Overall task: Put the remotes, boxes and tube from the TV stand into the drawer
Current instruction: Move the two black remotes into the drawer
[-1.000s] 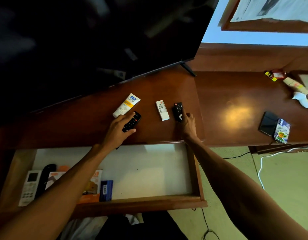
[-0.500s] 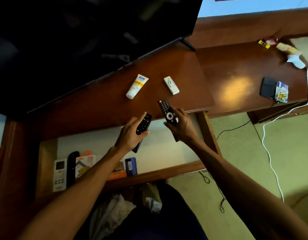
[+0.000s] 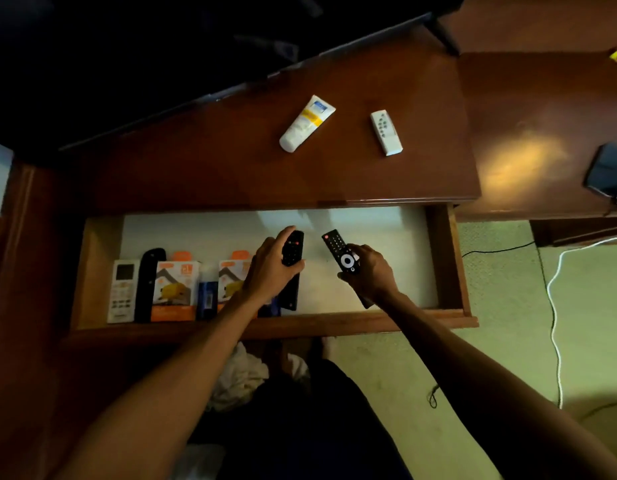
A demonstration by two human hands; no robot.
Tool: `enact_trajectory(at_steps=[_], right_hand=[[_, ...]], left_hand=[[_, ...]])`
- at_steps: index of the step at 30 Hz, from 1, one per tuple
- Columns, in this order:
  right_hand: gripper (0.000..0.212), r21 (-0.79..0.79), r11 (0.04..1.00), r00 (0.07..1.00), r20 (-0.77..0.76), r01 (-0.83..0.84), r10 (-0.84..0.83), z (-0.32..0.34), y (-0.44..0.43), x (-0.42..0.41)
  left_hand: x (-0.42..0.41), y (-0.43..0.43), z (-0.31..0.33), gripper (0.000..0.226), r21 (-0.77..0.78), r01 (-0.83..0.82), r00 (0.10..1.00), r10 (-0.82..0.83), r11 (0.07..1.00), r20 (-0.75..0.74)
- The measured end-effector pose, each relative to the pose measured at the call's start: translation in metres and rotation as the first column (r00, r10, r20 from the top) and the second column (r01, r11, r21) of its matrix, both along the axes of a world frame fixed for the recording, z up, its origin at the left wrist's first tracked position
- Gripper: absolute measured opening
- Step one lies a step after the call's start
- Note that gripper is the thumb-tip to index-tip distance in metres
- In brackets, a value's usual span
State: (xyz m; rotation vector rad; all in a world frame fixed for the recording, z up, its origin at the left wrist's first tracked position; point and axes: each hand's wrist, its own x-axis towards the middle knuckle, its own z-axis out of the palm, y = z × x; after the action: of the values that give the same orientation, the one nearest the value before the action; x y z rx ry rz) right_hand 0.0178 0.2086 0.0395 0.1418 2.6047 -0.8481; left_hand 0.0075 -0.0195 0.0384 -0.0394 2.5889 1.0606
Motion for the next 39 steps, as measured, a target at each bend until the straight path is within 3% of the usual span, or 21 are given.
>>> enact_trajectory(at_steps=[4,11,15,22,30,36,39], right_hand=[[0.063,-0.018,0.995,0.99,0.102,0.101,-0.099,-0.028,-0.004,-0.005],[0.065,-0.034,0.99,0.981,0.143,0.134,-0.128,-0.051,-0.025,0.003],[0.065,-0.038,0.99,0.981,0.146,0.137,-0.13,-0.053,-0.034,0.003],[0.065,-0.017,0.993,0.981,0.16,0.115,-0.111,-0.055,-0.055,0.003],[0.04,-0.064,0.986,0.981,0.135,0.152,-0.142,-0.051,-0.055,0.011],[0.042,-0.146,0.967,0.973,0.136,0.207,-0.188,-0.055,-0.063,0.011],[0.043,-0.19,0.958,0.971,0.143,0.217,-0.192,-0.059,-0.066,0.012]], left_hand=[[-0.003,0.022,-0.021,0.071,-0.055,-0.047,0.997,0.05,0.997,0.058],[0.004,0.022,-0.044,0.077,-0.344,0.023,0.992,0.021,0.939,0.122],[-0.007,0.02,-0.045,0.086,-0.418,0.123,0.975,-0.03,0.9,0.221],[-0.018,0.014,-0.043,0.091,-0.365,0.204,0.949,-0.092,0.908,0.3],[-0.027,0.002,-0.036,0.085,-0.205,0.198,0.914,-0.104,0.958,0.393],[-0.028,-0.001,-0.037,0.058,-0.218,0.126,0.97,-0.075,0.968,0.23],[-0.032,-0.003,-0.036,0.054,-0.214,0.159,0.966,-0.107,0.964,0.234]])
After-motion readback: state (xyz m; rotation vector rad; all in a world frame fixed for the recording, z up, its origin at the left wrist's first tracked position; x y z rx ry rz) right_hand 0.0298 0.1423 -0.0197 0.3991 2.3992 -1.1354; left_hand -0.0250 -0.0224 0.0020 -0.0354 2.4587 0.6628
